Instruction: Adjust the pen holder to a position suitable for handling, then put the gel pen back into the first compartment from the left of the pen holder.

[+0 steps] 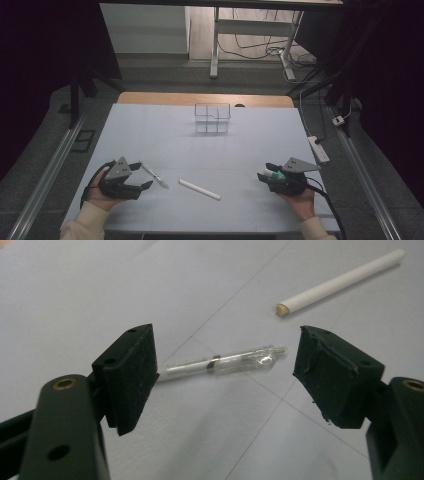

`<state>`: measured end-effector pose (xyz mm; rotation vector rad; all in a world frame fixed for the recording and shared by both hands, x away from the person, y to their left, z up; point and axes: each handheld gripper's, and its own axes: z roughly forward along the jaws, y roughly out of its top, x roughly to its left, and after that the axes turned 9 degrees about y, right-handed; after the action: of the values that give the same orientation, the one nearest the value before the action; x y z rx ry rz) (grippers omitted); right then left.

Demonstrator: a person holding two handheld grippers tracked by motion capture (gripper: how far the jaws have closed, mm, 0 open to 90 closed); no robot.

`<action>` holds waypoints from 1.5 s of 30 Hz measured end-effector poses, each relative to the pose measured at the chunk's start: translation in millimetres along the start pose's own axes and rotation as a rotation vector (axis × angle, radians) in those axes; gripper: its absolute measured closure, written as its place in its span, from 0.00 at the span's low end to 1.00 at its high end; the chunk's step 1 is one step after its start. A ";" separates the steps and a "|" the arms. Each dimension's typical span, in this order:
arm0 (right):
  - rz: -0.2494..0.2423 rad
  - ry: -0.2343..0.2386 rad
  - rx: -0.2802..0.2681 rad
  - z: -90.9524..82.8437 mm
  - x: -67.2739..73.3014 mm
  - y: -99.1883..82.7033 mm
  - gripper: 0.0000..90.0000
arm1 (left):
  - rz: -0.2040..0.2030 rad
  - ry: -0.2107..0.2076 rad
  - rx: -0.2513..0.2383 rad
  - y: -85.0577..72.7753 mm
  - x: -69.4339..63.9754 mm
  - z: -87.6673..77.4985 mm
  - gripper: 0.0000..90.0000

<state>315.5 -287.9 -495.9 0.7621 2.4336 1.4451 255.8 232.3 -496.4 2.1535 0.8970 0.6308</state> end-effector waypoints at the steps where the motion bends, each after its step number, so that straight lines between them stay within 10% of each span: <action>1: 0.000 -0.001 -0.001 -0.4 -0.5 -0.2 0.50 | 0.015 -0.001 0.002 1.6 0.3 -0.8 0.29; 17: 0.000 -0.002 -0.002 -2.4 -0.5 -0.9 0.49 | 0.074 0.002 0.029 18.0 21.3 -2.2 0.29; 30: 0.009 0.007 0.009 -3.2 0.0 -1.2 0.48 | 0.211 -0.038 0.060 46.4 27.0 -4.5 0.32; 45: 0.003 0.014 0.031 -1.1 -2.1 -4.3 0.48 | 0.291 -0.135 0.184 42.4 48.8 25.7 0.32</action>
<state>315.4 -291.5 -499.2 0.7650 2.4715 1.4223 321.0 236.6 -472.5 2.4862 0.5927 0.5514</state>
